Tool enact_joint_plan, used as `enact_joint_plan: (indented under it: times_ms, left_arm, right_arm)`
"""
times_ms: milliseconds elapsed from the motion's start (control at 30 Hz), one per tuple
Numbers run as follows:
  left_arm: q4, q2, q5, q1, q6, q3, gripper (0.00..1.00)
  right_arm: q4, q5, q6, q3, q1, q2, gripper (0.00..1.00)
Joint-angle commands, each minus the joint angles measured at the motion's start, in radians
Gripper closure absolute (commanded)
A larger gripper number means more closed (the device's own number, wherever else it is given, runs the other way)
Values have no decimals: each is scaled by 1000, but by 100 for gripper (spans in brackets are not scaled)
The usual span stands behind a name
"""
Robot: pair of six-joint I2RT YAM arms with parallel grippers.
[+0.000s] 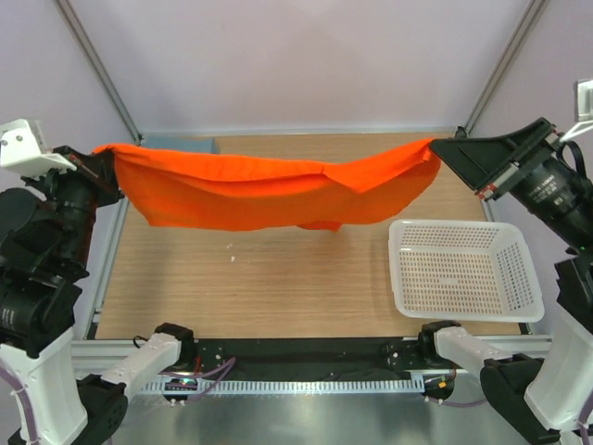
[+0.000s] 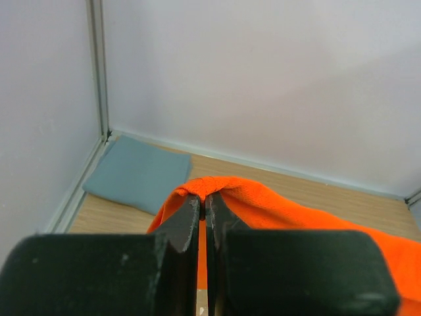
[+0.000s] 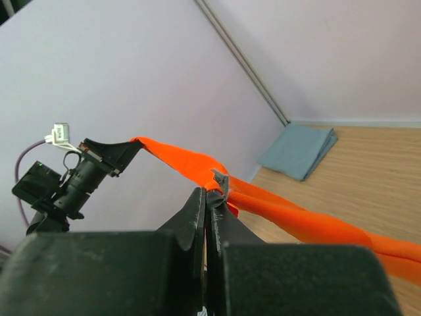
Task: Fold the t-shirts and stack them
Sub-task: Flatten the tshirt out
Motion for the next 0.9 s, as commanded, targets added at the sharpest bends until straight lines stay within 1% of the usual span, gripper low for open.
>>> enact_joint_plan:
  times_ms: [0,167,267,333,433,467,567,600,667,700,800,833,867]
  left_arm:
    - [23,-15,10,-25,8,45,100]
    - [37,-48,-39,-103,36,94,100]
    - [43,-49,-94,-149,76,130,100]
    - [59,-34,-111,-166,102,132,100]
    - [75,-5,-128,-185,137,105,100]
    - [85,1,-130,-185,146,60,100]
    - [108,29,-134,-185,145,-23,100]
    - [108,37,-123,-183,136,-96,100]
    - [131,46,-123,-185,125,-177,100]
    - [164,43,-142,-183,105,-283,100]
    - [184,50,-169,-174,56,-394,100]
    - [204,57,-165,-163,44,-464,100]
    - [212,76,-148,-145,30,-495,100]
  right_arm:
    - [-22,-37,58,92,2,-21,99]
    - [-39,-25,113,152,-11,-37,99]
    - [-18,-27,127,151,-34,-38,98]
    - [17,-22,135,108,-51,-40,99]
    - [105,-7,161,-15,-56,-49,98]
    - [120,3,172,-79,-56,-44,98]
    - [172,7,173,-173,-54,-21,99]
    - [180,27,158,-232,-56,-6,98]
    - [226,29,152,-298,-56,20,99]
    - [238,30,147,-356,-56,58,99]
    - [313,36,135,-458,-47,127,99]
    - [341,39,120,-469,-45,184,99]
    - [353,41,106,-477,-41,224,99]
